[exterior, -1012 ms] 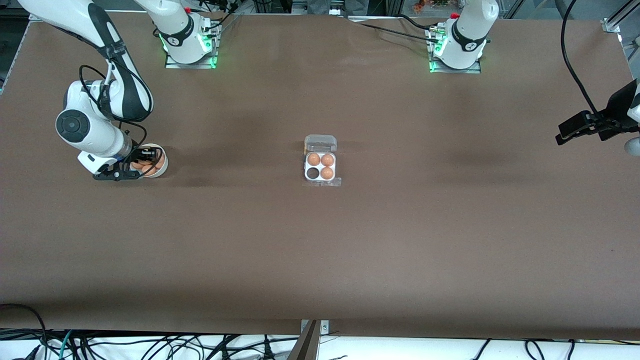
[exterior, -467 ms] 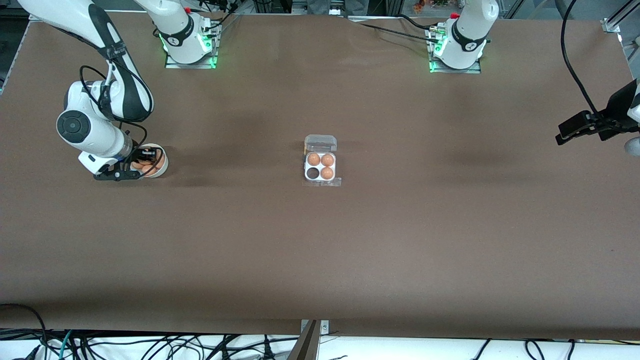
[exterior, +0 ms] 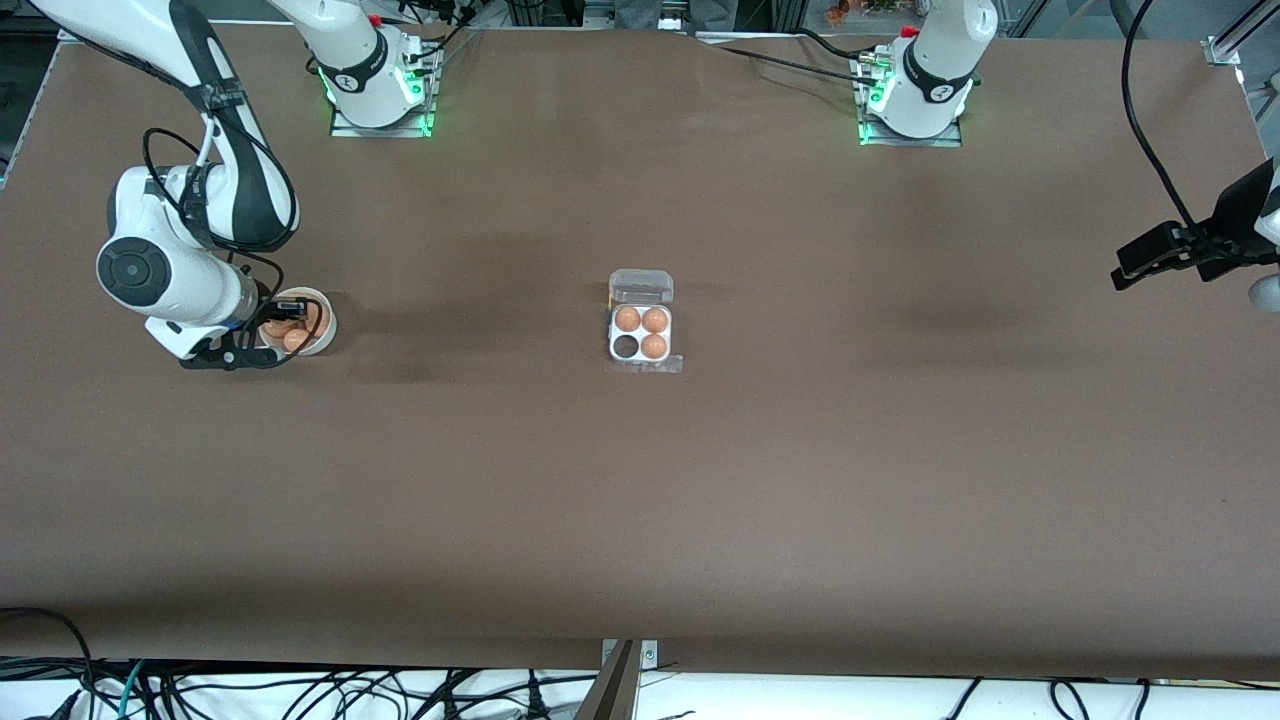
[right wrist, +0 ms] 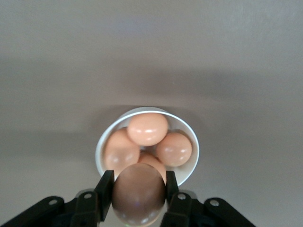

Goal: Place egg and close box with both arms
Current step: 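Grasp one brown egg from the bowl with the right gripper and lift, then carry the egg with the right gripper over the carton's empty slot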

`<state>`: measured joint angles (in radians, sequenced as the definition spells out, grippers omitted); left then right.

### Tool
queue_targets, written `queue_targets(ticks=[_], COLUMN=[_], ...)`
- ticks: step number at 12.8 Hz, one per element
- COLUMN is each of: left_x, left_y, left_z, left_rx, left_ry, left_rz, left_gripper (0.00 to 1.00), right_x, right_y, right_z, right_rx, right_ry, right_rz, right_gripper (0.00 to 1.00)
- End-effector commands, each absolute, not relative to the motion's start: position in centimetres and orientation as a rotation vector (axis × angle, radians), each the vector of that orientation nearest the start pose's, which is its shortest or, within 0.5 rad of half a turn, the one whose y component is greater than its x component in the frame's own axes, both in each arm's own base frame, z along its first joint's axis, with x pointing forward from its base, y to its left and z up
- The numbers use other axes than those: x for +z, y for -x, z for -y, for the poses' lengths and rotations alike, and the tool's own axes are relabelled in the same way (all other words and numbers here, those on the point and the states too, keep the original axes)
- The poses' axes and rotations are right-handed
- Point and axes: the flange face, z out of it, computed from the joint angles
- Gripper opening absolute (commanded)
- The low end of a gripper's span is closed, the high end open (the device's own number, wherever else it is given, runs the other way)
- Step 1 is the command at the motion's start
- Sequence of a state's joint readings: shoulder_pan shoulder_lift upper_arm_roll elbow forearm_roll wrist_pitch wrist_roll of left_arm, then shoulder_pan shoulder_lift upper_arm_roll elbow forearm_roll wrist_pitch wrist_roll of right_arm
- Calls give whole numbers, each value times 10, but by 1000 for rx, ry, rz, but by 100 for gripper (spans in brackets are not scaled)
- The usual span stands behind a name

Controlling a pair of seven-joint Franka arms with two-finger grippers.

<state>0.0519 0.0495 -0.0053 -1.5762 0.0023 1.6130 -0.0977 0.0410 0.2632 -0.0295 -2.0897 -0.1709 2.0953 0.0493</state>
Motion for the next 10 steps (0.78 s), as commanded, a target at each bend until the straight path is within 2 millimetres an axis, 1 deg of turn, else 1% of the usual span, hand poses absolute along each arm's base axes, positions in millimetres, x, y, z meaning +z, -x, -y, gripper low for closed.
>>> queue_targets(ticks=[1, 2, 3, 4, 5, 6, 7, 10], left_x=[604, 604, 604, 604, 608, 609, 609, 610], left_y=[-573, -573, -573, -573, -574, -574, -574, -574], left_z=[-27, -27, -27, -27, -27, -27, -27, -27], left_rx=[22, 22, 22, 19, 7, 5, 5, 2], left_ry=[3135, 3135, 3135, 3135, 3136, 3136, 3135, 3135], left_rz=[205, 205, 207, 207, 205, 205, 207, 207], left_gripper=[100, 100, 100, 100, 100, 100, 100, 100], right_x=[318, 329, 337, 340, 348, 349, 352, 343], right_y=[-566, -569, -570, -573, -576, -579, -582, -585], right_z=[-59, -83, -112, -137, -164, -187, -215, -293], right_rx=[422, 417, 416, 415, 395, 394, 389, 381], right_ry=[3302, 3309, 3296, 3283, 3275, 3261, 3231, 3161], right_rz=[92, 84, 75, 56, 46, 35, 36, -57], right_gripper=[21, 21, 21, 21, 21, 21, 21, 21])
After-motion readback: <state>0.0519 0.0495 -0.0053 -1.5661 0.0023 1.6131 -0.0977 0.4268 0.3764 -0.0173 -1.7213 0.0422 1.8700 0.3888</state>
